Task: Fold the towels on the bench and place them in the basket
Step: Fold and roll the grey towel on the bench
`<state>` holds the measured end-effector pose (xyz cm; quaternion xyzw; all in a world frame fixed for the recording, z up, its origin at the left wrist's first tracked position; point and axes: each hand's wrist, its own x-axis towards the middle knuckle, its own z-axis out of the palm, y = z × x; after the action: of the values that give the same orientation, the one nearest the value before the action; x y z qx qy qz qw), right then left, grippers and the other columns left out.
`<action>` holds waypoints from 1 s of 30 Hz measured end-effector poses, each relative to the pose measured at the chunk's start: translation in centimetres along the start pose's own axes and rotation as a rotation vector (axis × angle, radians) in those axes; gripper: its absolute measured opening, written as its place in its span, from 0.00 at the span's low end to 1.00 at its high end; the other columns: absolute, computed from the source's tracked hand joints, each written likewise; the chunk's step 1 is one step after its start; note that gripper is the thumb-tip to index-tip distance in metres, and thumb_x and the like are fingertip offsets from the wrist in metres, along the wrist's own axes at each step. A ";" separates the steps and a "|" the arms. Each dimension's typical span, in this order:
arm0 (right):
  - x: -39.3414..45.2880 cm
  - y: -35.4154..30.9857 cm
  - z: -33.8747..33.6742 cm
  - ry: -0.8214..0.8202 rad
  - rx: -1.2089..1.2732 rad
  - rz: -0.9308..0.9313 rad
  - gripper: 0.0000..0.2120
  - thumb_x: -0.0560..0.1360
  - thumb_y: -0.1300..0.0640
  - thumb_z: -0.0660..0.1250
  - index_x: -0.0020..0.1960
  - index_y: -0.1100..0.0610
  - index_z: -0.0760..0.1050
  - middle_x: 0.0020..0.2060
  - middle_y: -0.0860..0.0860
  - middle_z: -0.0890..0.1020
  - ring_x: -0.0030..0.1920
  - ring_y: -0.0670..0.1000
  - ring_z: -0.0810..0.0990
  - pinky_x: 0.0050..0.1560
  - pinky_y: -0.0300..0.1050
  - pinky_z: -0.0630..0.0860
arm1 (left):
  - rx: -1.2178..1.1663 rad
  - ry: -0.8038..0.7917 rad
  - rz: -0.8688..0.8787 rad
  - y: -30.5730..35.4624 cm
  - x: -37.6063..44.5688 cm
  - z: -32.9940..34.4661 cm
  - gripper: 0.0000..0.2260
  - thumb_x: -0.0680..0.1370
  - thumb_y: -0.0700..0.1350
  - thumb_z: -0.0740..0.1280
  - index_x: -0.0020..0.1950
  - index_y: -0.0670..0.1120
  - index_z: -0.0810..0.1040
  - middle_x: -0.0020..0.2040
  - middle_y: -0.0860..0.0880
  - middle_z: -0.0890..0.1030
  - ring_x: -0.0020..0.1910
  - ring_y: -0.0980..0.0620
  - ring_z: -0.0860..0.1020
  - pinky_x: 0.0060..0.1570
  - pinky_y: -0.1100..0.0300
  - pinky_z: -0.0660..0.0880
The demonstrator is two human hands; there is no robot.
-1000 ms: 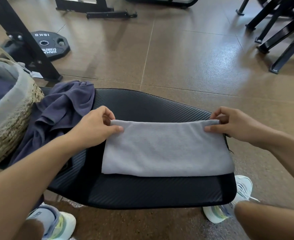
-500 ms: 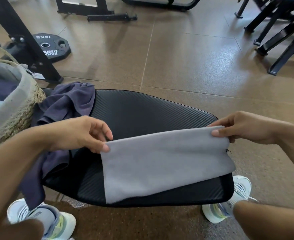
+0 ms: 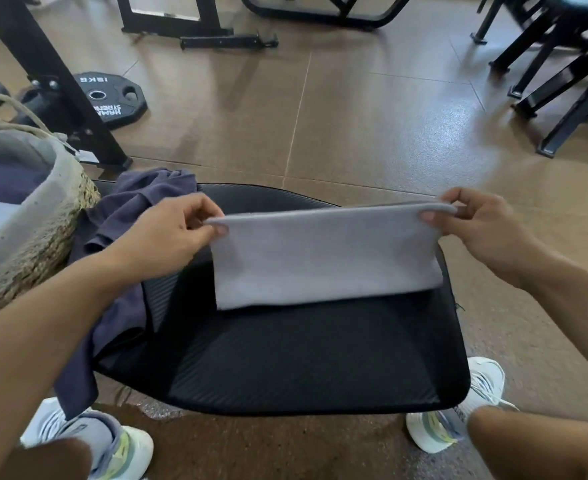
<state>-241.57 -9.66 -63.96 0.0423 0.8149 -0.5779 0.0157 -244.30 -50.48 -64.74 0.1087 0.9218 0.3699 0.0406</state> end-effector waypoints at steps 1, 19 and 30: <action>0.1 -0.4 0.3 0.088 0.015 -0.062 0.10 0.69 0.52 0.75 0.43 0.52 0.74 0.31 0.42 0.83 0.31 0.40 0.76 0.38 0.34 0.70 | -0.003 0.109 0.060 0.5 0.2 -0.2 0.06 0.78 0.45 0.71 0.45 0.55 0.78 0.39 0.55 0.82 0.35 0.63 0.76 0.41 0.69 0.71; -4.0 2.1 -0.7 -0.361 -0.891 -0.206 0.18 0.60 0.46 0.84 0.39 0.41 0.76 0.39 0.41 0.78 0.44 0.43 0.77 0.42 0.39 0.72 | 0.303 -0.173 0.290 -2.5 -4.2 1.0 0.13 0.68 0.40 0.76 0.48 0.55 0.82 0.40 0.58 0.78 0.42 0.58 0.78 0.45 0.60 0.75; -5.7 -0.2 0.2 -0.545 -1.001 0.047 0.20 0.62 0.28 0.72 0.36 0.45 0.80 0.30 0.43 0.80 0.33 0.45 0.77 0.36 0.40 0.73 | 0.204 -0.136 0.123 -1.5 -4.2 1.2 0.19 0.68 0.70 0.71 0.40 0.55 0.82 0.36 0.57 0.83 0.36 0.57 0.80 0.39 0.60 0.76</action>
<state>-235.96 -10.23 -63.46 -0.1026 0.9547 -0.1109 0.2562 -240.30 -51.73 -66.64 0.1934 0.9414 0.2677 0.0691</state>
